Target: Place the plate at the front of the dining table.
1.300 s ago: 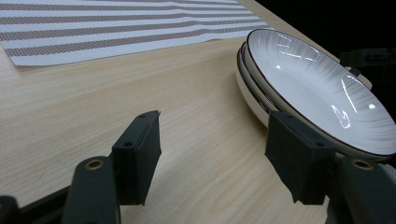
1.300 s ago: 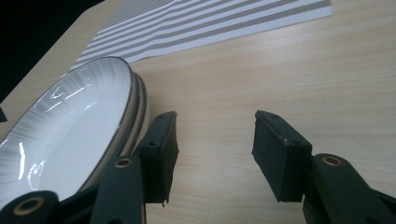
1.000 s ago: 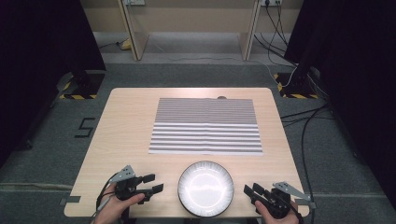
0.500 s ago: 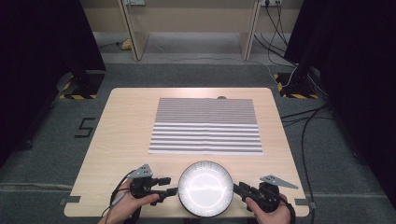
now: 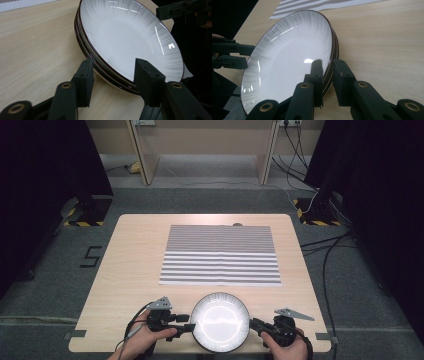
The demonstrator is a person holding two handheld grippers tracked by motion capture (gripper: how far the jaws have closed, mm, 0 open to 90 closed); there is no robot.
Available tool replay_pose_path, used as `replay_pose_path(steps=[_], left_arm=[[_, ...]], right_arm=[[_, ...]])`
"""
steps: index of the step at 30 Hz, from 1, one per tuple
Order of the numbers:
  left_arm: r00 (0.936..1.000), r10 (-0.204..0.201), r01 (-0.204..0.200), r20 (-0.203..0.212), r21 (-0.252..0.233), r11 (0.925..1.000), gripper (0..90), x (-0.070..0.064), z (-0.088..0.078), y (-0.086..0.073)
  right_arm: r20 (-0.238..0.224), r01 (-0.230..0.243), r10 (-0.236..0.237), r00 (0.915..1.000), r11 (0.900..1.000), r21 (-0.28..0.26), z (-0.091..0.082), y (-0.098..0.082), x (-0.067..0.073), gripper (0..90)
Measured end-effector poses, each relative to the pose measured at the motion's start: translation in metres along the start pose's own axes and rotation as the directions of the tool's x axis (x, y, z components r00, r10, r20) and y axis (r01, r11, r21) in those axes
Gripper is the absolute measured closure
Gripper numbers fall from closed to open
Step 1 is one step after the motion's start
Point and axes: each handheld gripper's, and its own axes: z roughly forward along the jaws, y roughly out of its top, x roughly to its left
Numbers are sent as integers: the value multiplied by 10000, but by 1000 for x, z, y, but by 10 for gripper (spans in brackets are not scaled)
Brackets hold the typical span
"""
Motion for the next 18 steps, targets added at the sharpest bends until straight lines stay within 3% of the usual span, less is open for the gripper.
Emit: replay_pose_path(steps=[3, 7, 11, 18], left_arm=[[9999, -112, 112, -4, 78, 9999, 577, 0, 1, 1], [9992, -381, 380, 76, 157, 9992, 595, 2, 0, 3], [9980, -627, 625, 56, 240, 9978, 614, 2, 0, 4], [9967, -809, 805, 76, 418, 9959, 625, 3, -1, 7]], right_arm=[[-91, -127, 131, 9999, 9993, 358, 2, 0, 3, 825], [-3, -345, 345, 9994, 9985, 421, 3, 0, 4, 826], [19, -933, 933, 9956, 9943, 515, 3, 0, 4, 839], [87, -1173, 1170, 9931, 9917, 527, 4, 3, 3, 848]])
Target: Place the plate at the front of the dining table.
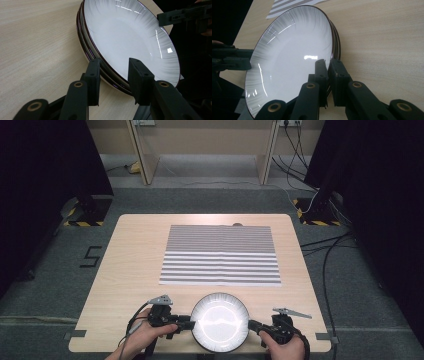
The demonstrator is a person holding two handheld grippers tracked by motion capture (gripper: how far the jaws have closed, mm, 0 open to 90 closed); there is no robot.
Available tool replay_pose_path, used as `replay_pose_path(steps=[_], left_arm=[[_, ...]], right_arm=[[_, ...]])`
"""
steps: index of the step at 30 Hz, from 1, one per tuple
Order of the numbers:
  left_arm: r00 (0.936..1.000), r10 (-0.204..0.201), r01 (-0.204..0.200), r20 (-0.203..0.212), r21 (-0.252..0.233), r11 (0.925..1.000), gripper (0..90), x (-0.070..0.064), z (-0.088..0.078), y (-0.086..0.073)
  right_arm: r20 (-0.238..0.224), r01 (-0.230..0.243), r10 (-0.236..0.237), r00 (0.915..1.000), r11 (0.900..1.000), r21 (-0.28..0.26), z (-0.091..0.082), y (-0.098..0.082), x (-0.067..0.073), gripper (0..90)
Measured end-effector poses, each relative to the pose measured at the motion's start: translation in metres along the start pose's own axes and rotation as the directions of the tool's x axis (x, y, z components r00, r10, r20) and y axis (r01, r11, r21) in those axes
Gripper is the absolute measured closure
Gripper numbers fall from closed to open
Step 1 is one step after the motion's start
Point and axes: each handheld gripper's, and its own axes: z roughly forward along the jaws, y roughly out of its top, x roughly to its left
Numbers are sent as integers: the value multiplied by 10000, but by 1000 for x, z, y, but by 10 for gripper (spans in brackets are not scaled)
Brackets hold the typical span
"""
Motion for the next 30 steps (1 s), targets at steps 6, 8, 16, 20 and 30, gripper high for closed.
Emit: replay_pose_path(steps=[6, 8, 16, 20, 30], left_arm=[[9998, -204, 204, -40, -68, 9998, 623, 1, 1, 2], [9995, -311, 311, -25, -115, 9995, 615, 2, 2, 1], [9968, -804, 803, -10, -284, 9964, 596, 5, 3, 4], [9973, -727, 722, -111, -421, 9965, 594, 5, -1, 4], [9896, -1396, 1413, 334, -556, 9884, 614, 9, -6, 1]], right_arm=[[-23, -81, 81, 10000, 9999, -125, 3, 2, 0, 860], [-31, -177, 176, 9998, 9994, -295, 5, 1, 0, 863], [-111, 93, -93, 9999, 9999, -44, 15, 5, 4, 847], [-262, 309, -302, 9992, 9991, 283, 22, 5, 6, 804], [-726, 134, -111, 9973, 9994, 312, 23, 8, 4, 700]])
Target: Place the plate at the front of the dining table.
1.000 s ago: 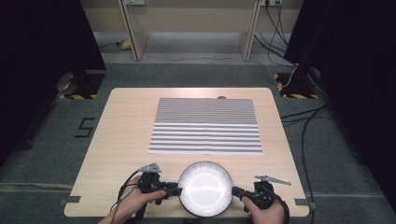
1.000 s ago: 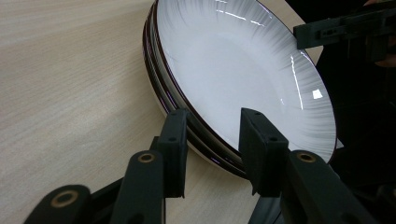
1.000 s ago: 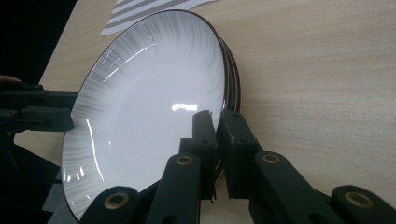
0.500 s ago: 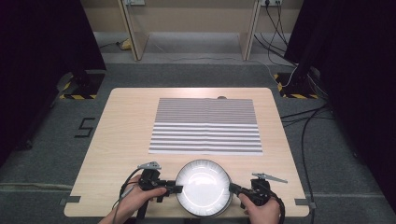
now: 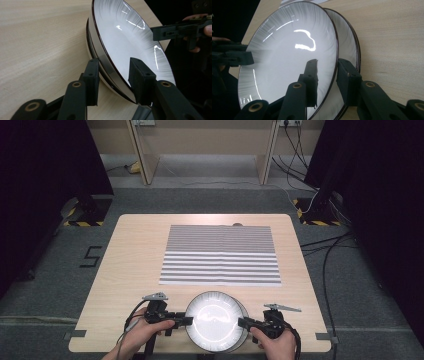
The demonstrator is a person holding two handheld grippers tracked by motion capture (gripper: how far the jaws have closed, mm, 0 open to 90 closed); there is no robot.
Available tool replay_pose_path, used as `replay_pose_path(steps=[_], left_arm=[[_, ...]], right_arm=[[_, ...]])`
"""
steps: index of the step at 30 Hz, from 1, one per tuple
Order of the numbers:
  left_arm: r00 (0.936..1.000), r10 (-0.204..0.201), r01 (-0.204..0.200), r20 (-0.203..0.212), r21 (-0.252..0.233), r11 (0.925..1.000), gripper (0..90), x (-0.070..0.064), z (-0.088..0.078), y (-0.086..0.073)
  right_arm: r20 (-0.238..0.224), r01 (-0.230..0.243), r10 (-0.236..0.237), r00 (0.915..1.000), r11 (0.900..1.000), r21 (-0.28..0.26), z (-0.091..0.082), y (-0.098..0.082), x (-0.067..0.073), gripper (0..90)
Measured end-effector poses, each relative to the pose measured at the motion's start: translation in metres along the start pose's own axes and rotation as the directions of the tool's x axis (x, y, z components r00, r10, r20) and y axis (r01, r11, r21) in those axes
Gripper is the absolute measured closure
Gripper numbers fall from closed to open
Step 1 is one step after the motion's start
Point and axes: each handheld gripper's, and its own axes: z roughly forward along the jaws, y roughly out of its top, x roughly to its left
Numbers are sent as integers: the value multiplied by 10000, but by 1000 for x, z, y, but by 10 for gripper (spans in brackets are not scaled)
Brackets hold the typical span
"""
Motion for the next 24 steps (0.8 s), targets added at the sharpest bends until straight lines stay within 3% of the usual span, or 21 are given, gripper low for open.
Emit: replay_pose_path(steps=[1, 4, 7, 13, 18, 22, 24], left_arm=[[9991, -288, 292, 317, -140, 9995, 633, 4, 3, -2], [9986, -281, 294, 453, -286, 9992, 661, 5, 4, -4], [9993, 338, -331, 169, -399, 9987, 707, 3, 5, -4], [9992, 400, -395, 99, -444, 9982, 711, 3, 5, -3], [9999, 150, -146, 86, -519, 9985, 741, 5, 5, 3], [9997, 224, -223, 21, -544, 9983, 752, 5, 7, 5], [9997, 235, -237, -56, -492, 9985, 758, 5, 7, 6]], right_arm=[[-150, -145, 144, 9998, 9999, -78, 0, 0, -2, 702], [-286, -221, 215, 9994, 9995, -220, 0, -2, -4, 705], [-385, -320, 304, 9988, 9986, -413, 0, -3, -6, 708], [-341, -342, 334, 9989, 9992, -220, 1, 0, -8, 772], [-29, -210, 209, 9998, 9993, -316, 4, 4, -8, 806], [-46, -291, 290, 9996, 9987, -417, 6, 6, -10, 825], [107, -23, 28, 9999, 9987, -504, 7, 9, -9, 831]])
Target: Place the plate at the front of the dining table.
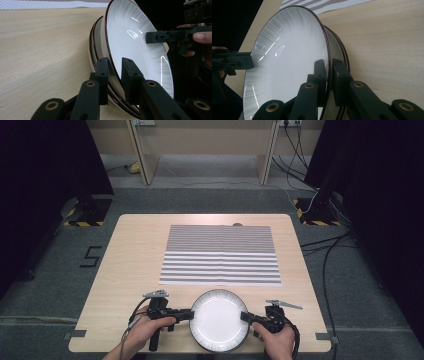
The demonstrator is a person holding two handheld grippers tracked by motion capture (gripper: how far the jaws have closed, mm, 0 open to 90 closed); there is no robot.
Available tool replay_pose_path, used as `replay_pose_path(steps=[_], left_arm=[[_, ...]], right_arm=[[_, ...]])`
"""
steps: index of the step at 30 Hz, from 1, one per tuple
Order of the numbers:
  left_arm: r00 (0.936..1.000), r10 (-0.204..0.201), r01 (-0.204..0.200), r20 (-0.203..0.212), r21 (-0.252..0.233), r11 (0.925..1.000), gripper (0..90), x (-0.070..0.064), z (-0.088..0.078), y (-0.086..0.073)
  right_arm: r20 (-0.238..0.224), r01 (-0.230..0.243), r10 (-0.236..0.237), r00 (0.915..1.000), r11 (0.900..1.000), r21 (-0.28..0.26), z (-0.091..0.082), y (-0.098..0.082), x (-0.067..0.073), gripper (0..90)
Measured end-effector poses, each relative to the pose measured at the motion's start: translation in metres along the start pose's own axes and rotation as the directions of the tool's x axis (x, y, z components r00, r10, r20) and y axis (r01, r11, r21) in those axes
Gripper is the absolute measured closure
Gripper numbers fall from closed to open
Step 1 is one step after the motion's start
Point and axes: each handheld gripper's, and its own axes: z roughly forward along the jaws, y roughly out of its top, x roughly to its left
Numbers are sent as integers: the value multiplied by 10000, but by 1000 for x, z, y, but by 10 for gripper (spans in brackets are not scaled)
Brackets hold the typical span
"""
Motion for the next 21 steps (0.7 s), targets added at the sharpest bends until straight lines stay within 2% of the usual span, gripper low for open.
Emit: replay_pose_path(steps=[3, 9, 12, 16, 17, 18, 21], left_arm=[[10000, -11, 11, -7, 35, 10000, 763, 1, 0, 1], [9996, 253, -253, -87, -24, 9997, 773, 0, 0, 3], [9995, 298, -299, -144, -85, 9995, 773, 0, 1, 2], [9999, 118, -120, -76, -164, 9998, 769, 1, 3, 1], [9997, 238, -239, -56, -187, 9995, 758, 0, 4, 2], [9992, 379, -381, -95, -237, 9990, 738, -1, 5, 2], [9998, 153, -149, 131, -320, 9994, 704, -2, 8, 2]], right_arm=[[2, 47, -47, 10000, 10000, -5, 0, 1, 0, 831], [-107, 277, -280, 9996, 9993, -270, -3, 2, 2, 831], [-126, 278, -282, 9995, 9993, -266, -3, 2, 2, 829], [-132, 109, -112, 9999, 9997, -232, -3, 1, 1, 831], [-139, 133, -137, 9998, 9996, -254, -3, 1, 1, 836], [-176, 358, -368, 9992, 9977, -568, -3, 1, 2, 844], [-202, 461, -479, 9986, 9956, -810, -3, 1, 4, 850]])
